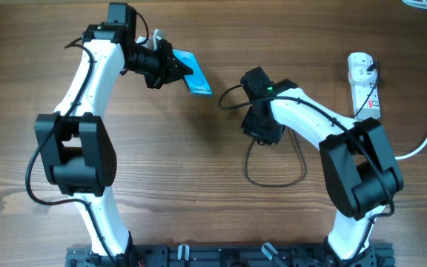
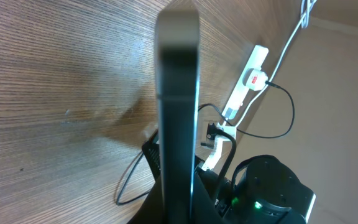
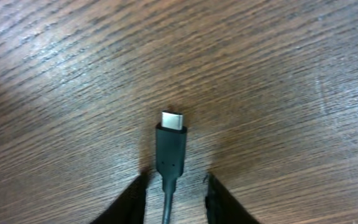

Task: Plug charger to phone and switch on socket
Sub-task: 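Lower the right gripper and grasp the USB-C plug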

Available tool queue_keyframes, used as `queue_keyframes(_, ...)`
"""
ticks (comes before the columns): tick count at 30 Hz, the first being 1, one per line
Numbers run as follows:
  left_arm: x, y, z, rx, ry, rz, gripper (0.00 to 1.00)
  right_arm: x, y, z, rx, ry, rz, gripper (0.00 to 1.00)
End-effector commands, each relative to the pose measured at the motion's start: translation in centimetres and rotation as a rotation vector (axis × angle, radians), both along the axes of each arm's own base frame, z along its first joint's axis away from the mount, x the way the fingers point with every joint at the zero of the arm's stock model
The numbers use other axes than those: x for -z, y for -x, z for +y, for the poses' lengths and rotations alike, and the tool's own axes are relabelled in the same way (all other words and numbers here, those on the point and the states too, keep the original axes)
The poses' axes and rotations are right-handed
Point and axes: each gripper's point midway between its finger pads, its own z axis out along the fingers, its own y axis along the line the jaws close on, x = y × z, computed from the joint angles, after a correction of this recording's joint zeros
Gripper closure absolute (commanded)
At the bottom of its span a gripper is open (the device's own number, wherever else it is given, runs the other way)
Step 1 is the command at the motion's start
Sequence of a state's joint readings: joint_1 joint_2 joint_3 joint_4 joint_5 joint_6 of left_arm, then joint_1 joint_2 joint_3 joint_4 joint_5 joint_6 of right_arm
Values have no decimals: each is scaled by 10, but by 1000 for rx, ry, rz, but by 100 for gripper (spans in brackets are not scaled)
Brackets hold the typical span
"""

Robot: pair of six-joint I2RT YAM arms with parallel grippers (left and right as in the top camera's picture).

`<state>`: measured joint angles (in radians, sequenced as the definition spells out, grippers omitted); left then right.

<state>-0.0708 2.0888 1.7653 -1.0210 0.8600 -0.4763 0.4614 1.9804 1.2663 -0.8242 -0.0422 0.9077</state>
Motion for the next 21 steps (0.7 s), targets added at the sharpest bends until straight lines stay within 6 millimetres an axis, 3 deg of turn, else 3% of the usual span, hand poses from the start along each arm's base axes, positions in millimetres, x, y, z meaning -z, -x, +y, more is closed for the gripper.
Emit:
queue_keyframes(1, -19, -2, -2, 2, 20, -41, 96, 22, 10, -5, 10, 33, 57, 73)
queue_keyframes(11, -19, -2, -2, 2, 20, -40, 96, 21, 14, 2, 9, -5, 80, 70)
queue_keyframes(21, -19, 0, -2, 1, 20, -35, 96, 22, 13, 1, 10, 0, 75, 81)
